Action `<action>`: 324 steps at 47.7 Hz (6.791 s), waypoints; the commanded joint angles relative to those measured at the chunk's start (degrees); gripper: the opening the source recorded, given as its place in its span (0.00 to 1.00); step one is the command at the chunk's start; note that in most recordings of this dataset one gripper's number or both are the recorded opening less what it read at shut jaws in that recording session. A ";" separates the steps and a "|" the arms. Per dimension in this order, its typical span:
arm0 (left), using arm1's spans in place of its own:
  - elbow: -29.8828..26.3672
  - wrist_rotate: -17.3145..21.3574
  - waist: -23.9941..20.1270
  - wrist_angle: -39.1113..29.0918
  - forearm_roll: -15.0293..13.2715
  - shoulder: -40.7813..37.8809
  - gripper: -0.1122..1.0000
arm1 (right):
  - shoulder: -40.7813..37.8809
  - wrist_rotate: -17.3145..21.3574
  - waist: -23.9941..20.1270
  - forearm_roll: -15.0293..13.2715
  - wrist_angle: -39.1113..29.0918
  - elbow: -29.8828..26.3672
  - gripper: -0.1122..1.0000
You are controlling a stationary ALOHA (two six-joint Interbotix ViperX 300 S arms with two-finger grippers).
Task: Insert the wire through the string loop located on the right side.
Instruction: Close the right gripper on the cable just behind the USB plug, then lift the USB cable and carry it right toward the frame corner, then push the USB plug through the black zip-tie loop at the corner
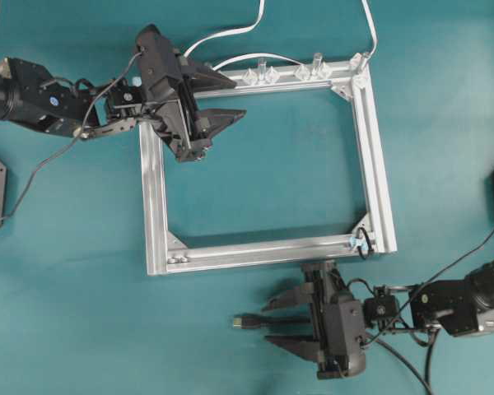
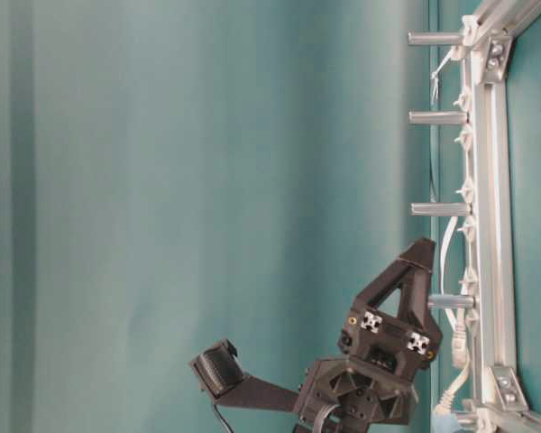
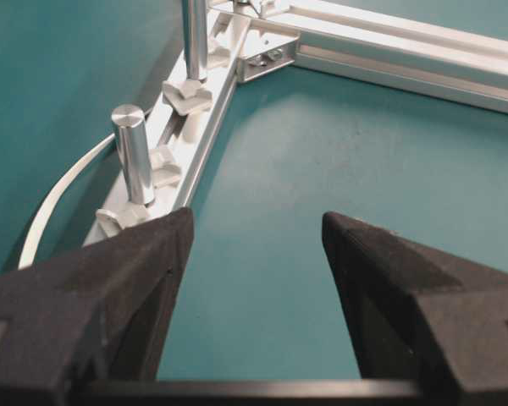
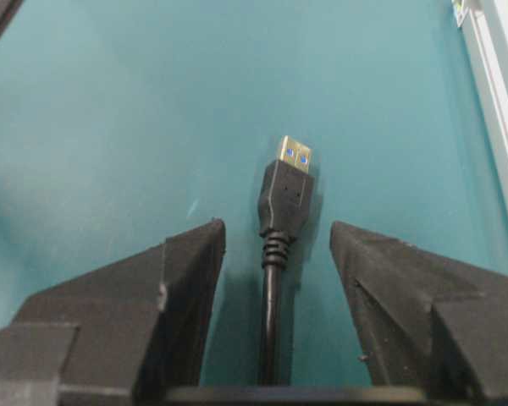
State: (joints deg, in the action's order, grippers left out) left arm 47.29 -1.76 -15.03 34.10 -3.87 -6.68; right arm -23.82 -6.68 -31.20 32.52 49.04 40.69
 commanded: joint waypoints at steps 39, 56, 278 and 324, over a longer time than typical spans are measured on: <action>0.97 -2.64 1.14 0.26 0.09 1.32 0.69 | -0.18 -2.64 0.26 2.55 -6.24 -0.97 0.20; 1.32 -2.64 1.14 0.26 0.09 1.58 0.69 | 0.97 -2.99 0.97 2.55 -7.12 -1.14 0.20; 2.64 -2.72 1.23 -3.43 0.09 2.11 0.69 | 56.51 -15.38 2.55 2.29 -32.78 39.55 0.20; 2.46 -2.72 1.23 -3.43 0.09 2.11 0.69 | 61.00 -15.64 13.01 0.97 -33.05 41.04 0.20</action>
State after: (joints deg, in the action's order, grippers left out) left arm 50.54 -4.04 -13.89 30.41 -3.87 -6.15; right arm 37.18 -22.24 -18.37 33.66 15.91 82.27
